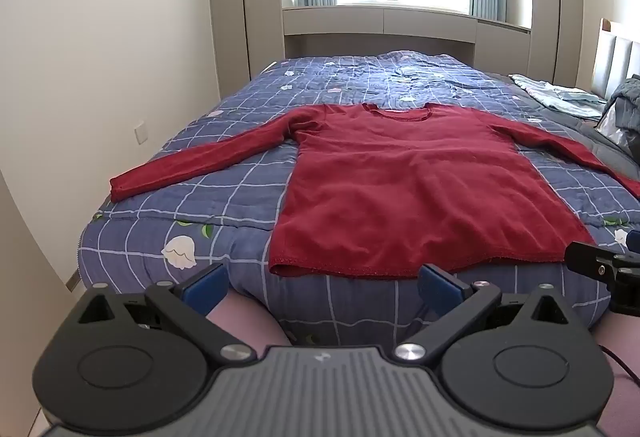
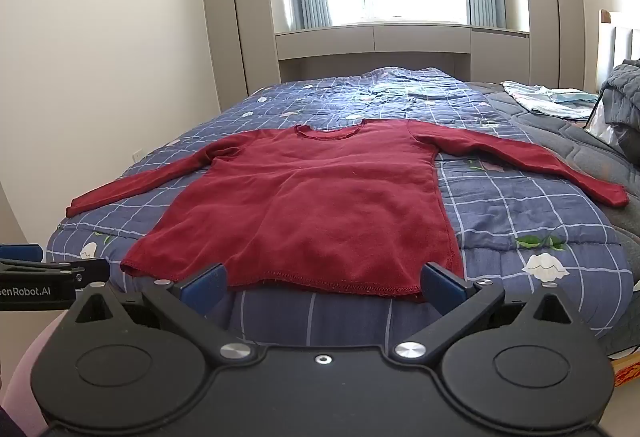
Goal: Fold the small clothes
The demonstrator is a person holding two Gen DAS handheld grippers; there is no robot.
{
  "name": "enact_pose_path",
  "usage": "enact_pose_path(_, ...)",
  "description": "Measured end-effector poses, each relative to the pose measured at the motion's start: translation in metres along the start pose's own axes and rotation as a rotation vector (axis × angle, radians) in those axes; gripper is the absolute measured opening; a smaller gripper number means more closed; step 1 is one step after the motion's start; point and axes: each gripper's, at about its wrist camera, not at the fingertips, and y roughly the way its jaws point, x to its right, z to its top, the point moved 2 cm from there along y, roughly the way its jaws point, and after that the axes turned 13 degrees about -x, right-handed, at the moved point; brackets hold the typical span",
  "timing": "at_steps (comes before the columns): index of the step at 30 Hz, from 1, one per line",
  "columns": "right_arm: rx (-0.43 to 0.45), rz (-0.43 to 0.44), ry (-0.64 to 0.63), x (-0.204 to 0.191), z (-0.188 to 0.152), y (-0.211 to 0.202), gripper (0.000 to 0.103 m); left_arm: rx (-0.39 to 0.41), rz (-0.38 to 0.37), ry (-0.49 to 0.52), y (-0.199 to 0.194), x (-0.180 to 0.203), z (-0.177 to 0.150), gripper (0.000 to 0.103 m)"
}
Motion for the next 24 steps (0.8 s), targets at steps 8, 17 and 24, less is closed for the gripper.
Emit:
enact_pose_path(8, -0.002, 0.0, 0.0, 0.0001, -0.0001, 0.0, 0.103, 0.002, -0.006, -0.001, -0.0002, -0.0027, -0.0003, 0.103)
enact_pose_path(17, -0.004, -0.001, 0.0, 0.0001, -0.0003, 0.0009, 0.103, 0.0, 0.007, 0.006, 0.0001, -0.0001, -0.0001, 0.103)
enact_pose_path(24, -0.005, -0.001, 0.0, 0.0001, -0.0004, 0.0011, 0.103, 0.0, 0.009, 0.007, 0.0001, 0.0, -0.0001, 0.103)
